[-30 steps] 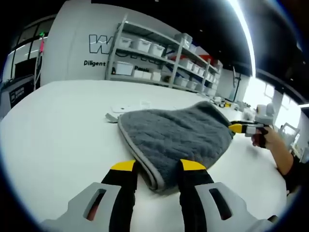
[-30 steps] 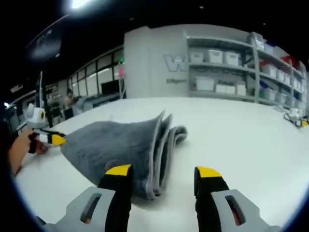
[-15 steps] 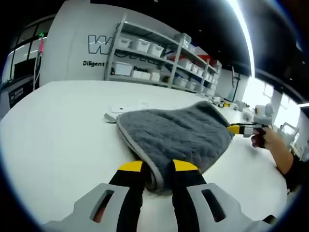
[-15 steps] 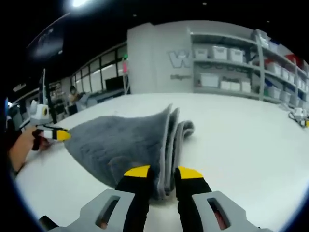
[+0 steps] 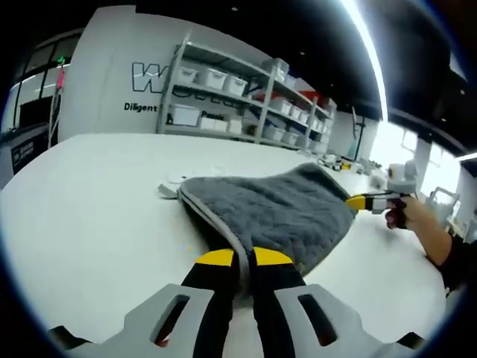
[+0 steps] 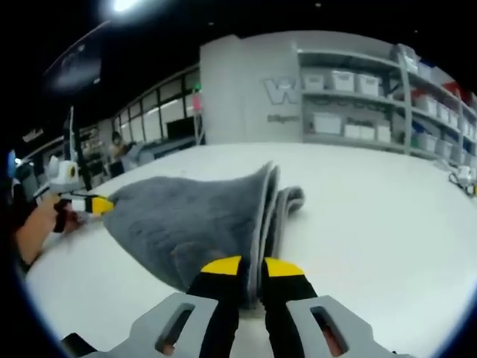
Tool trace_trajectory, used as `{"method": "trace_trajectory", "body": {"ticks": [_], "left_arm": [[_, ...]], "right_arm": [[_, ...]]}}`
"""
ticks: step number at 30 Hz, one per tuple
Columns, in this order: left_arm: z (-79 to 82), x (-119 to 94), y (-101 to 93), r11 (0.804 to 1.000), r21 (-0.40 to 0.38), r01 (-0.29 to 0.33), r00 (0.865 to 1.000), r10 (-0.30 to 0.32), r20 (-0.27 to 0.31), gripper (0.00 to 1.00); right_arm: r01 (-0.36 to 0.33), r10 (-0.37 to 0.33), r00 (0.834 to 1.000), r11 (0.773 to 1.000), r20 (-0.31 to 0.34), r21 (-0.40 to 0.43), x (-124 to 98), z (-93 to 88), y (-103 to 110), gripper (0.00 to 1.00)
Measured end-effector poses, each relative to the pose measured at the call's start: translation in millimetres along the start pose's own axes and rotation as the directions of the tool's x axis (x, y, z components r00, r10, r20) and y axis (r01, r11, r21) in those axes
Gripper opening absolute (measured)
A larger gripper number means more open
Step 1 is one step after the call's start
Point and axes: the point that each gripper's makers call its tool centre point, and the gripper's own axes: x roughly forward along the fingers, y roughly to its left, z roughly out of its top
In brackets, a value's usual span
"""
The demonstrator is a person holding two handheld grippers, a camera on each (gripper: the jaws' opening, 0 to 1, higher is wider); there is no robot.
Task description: Open the folded towel by lifting each exposed corner and separating the folded layers until the towel lies flat within the target outline without major curled edges
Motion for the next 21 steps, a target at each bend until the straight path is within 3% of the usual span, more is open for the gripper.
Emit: {"method": "trace_trajectory", "body": {"ticks": [6, 9, 12, 16, 21], "left_arm": [[4.6, -0.2, -1.9, 1.0, -0.016, 0.019, 0.999, -0.019, 0.026, 0.03], [4.4, 1.1, -7.1, 0.995, -0.078, 0.07, 0.997, -0.067, 0.035, 0.03], [3.3, 1.0, -3.0, 0.993, -0.084, 0.079, 0.996, -0.074, 0.051, 0.03], [4.1, 0.2, -3.1, 0.982, -0.149, 0.112, 0.992, -0.102, 0.073, 0.03], [2.2, 0.5, -6.3, 0.992, -0.096, 0.086, 0.995, -0.082, 0.053, 0.03]], "right_arm": [[0.001, 0.0, 1.0, 1.0, -0.018, 0.025, -0.5, -3.4, -1.5, 0.02], [0.003, -0.002, 1.0, 1.0, -0.015, 0.03, -1.1, -3.6, -2.8, 0.02], [-0.002, 0.002, 1.0, 0.999, -0.016, 0.032, -0.7, -3.9, -2.6, 0.02], [-0.004, 0.004, 1.0, 1.0, -0.015, 0.025, -0.8, -4.1, -1.9, 0.02], [-0.006, 0.007, 1.0, 1.0, -0.015, 0.023, -1.0, -4.5, -1.5, 0.02]]}}
